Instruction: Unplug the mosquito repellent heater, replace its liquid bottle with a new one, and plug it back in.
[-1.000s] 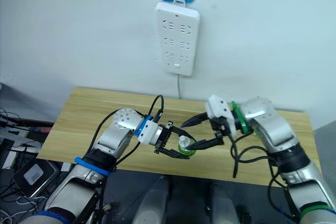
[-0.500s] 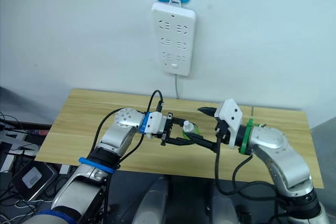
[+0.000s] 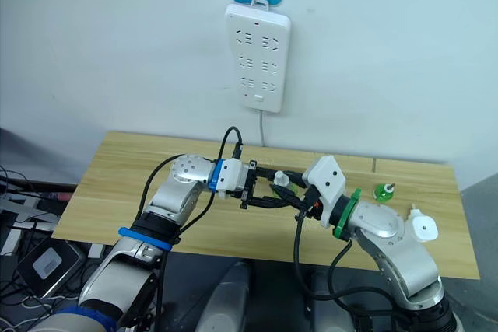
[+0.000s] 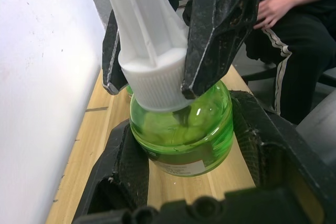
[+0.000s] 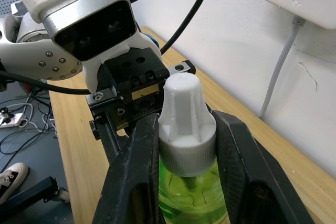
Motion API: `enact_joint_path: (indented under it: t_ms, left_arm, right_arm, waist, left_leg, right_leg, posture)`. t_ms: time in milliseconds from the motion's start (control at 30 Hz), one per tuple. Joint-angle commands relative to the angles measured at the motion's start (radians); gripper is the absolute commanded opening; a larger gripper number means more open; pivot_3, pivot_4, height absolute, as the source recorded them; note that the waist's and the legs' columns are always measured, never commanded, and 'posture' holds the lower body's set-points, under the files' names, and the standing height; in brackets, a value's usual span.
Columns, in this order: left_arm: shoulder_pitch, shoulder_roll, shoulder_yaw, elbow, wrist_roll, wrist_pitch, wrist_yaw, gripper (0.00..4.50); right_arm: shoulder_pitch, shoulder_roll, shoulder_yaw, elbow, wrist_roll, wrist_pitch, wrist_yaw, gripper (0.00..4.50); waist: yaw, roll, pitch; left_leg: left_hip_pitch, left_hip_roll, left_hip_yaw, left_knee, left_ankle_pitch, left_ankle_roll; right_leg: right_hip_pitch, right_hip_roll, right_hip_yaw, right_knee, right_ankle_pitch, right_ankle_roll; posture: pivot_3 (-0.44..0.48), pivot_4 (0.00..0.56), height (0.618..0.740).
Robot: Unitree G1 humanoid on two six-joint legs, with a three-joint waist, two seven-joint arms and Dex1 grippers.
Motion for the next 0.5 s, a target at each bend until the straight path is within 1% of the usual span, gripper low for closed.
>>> enact_joint_path:
  t_ms: [33, 133, 267, 367, 400, 433, 467, 500]
  left_arm:
    - [0.024, 0.003, 0.001, -0.046, 0.001, -0.014, -0.007, 2.18]
    - [0.037, 0.016, -0.008, -0.060, 0.004, -0.034, -0.029, 2.18]
    - [0.059, 0.035, -0.029, -0.105, -0.011, -0.039, -0.092, 2.18]
    - [0.084, 0.058, -0.054, -0.152, -0.020, -0.041, -0.152, 2.18]
    - [0.095, 0.069, -0.065, -0.171, -0.022, -0.044, -0.178, 2.18]
    - [0.105, 0.092, -0.088, -0.196, -0.034, -0.042, -0.194, 2.18]
    - [0.113, 0.114, -0.112, -0.216, -0.043, -0.049, -0.203, 2.18]
    - [0.117, 0.132, -0.129, -0.231, -0.052, -0.050, -0.207, 2.18]
  right_arm:
    - [-0.009, 0.005, -0.002, -0.051, 0.032, -0.036, 0.021, 1.09]
    - [-0.044, -0.009, 0.009, -0.032, 0.061, -0.034, 0.078, 1.09]
    - [-0.142, -0.044, 0.052, 0.062, 0.101, -0.090, 0.271, 1.09]
    - [-0.221, -0.056, 0.083, 0.167, 0.112, -0.142, 0.424, 1.09]
    - [-0.257, -0.062, 0.104, 0.221, 0.107, -0.176, 0.499, 1.09]
    - [-0.313, -0.061, 0.134, 0.303, 0.097, -0.216, 0.599, 1.09]
    - [-0.358, -0.059, 0.159, 0.367, 0.086, -0.250, 0.676, 1.09]
    - [-0.394, -0.054, 0.174, 0.418, 0.079, -0.271, 0.726, 1.09]
  waist:
    - [0.000, 0.000, 0.000]
    - [0.000, 0.000, 0.000]
    - [-0.003, 0.000, 0.000]
    - [-0.004, 0.000, -0.001]
    - [-0.002, 0.000, -0.001]
    - [0.002, 0.000, -0.001]
    - [0.000, 0.000, -0.001]
    - [-0.002, 0.000, -0.001]
  left_leg:
    - [0.000, 0.000, 0.000, 0.000, 0.000, 0.000]
    - [0.000, 0.000, 0.000, 0.000, 0.000, 0.000]
    - [0.000, 0.000, 0.000, 0.000, 0.000, 0.000]
    - [0.001, 0.001, 0.000, 0.000, 0.000, 0.000]
    - [0.001, 0.001, 0.000, 0.000, 0.000, 0.000]
    - [0.001, 0.000, -0.001, 0.000, 0.000, 0.000]
    - [0.000, 0.000, -0.001, 0.000, 0.000, 0.000]
    - [0.001, 0.000, 0.001, 0.001, 0.000, 0.000]
  right_leg:
    - [0.000, 0.000, 0.000, 0.000, 0.000, 0.000]
    - [0.000, 0.000, 0.000, 0.000, 0.000, 0.000]
    - [0.000, 0.000, 0.000, 0.000, 0.001, -0.001]
    - [0.001, 0.001, 0.000, 0.000, 0.001, -0.002]
    - [0.001, 0.001, -0.001, 0.000, 0.001, -0.002]
    - [0.001, 0.001, -0.001, 0.000, 0.001, -0.002]
    - [0.001, 0.000, -0.002, 0.000, 0.001, -0.002]
    - [0.001, 0.000, 0.000, -0.001, 0.002, -0.001]
  posture:
    - [0.262, 0.251, 0.740]
    - [0.272, 0.248, 0.740]
    - [0.274, 0.247, 0.740]
    - [0.288, 0.248, 0.740]
    - [0.288, 0.248, 0.740]
    - [0.318, 0.247, 0.740]
    - [0.324, 0.247, 0.740]
    - [0.326, 0.246, 0.740]
